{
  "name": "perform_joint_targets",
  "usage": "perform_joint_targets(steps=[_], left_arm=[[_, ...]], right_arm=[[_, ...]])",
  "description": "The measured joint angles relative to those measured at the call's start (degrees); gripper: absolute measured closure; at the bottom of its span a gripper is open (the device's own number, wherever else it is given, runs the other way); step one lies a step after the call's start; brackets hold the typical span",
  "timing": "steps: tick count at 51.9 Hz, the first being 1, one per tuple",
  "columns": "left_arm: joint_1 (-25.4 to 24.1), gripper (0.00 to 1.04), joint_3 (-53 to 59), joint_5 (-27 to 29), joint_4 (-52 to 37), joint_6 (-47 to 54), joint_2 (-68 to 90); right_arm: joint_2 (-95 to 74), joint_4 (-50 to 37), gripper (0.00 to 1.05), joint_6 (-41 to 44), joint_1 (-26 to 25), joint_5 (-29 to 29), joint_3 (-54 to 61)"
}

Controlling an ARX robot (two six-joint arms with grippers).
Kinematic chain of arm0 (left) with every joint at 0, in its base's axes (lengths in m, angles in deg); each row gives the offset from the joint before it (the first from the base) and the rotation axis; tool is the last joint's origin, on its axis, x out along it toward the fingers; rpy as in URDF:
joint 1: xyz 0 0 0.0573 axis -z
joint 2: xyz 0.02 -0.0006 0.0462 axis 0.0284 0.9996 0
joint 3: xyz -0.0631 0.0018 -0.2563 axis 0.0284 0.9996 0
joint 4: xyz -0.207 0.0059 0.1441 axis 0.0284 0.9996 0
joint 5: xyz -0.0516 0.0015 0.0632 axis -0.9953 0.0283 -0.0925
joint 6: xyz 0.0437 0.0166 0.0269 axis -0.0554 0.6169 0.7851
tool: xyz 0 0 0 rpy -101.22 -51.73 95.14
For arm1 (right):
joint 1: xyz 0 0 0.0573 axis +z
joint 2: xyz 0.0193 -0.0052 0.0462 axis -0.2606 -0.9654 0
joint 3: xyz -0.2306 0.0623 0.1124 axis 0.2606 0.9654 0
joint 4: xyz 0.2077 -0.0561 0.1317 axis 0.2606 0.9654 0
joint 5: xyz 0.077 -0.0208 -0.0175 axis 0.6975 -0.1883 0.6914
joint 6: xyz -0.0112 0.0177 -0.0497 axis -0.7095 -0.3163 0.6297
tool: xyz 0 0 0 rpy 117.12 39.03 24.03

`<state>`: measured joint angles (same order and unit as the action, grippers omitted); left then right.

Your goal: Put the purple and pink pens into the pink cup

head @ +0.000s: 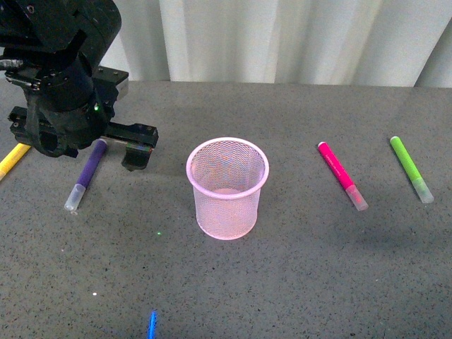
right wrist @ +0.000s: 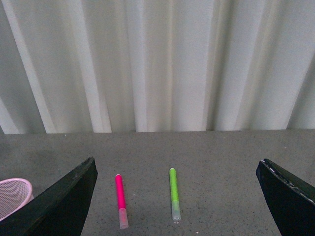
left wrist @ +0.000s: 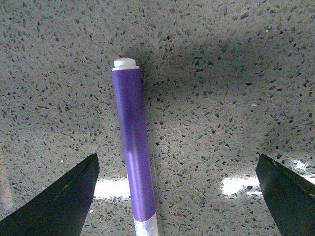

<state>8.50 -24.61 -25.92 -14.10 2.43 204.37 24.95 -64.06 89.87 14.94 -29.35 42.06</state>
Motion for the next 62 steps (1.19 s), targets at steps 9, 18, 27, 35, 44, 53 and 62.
perform_joint_targets(steps=[9,18,27,35,44,53,62], left_arm=[[0.15,0.07,-0.24,-0.04,-0.39,0.59,1.42],[0.44,0.07,-0.63,-0.02,-1.53,1.46,2.1],[0.61,0.22,-0.87,0.17,-3.02,2.78,2.84],[0.72,0.47,-1.14,-0.2,-4.52,3.52,3.76],[0.7,0.74,-1.16,0.42,-6.43,4.31,4.39],[0.35,0.92,-0.5,1.29,-8.9,4.76,4.5],[-0.28,0.93,1.03,2.08,-12.07,5.27,3.78]], right_arm=[[0.0,0.0,0.07,-0.02,0.0,0.02,0.0],[0.0,0.0,0.07,-0.02,0.0,0.02,0.0],[0.0,0.0,0.07,-0.02,0.0,0.02,0.0],[0.0,0.0,0.07,-0.02,0.0,0.02,0.0],[0.0,0.0,0.07,-0.02,0.0,0.02,0.0],[0.0,0.0,0.07,-0.02,0.0,0.02,0.0],[0.0,0.0,0.07,-0.02,0.0,0.02,0.0]])
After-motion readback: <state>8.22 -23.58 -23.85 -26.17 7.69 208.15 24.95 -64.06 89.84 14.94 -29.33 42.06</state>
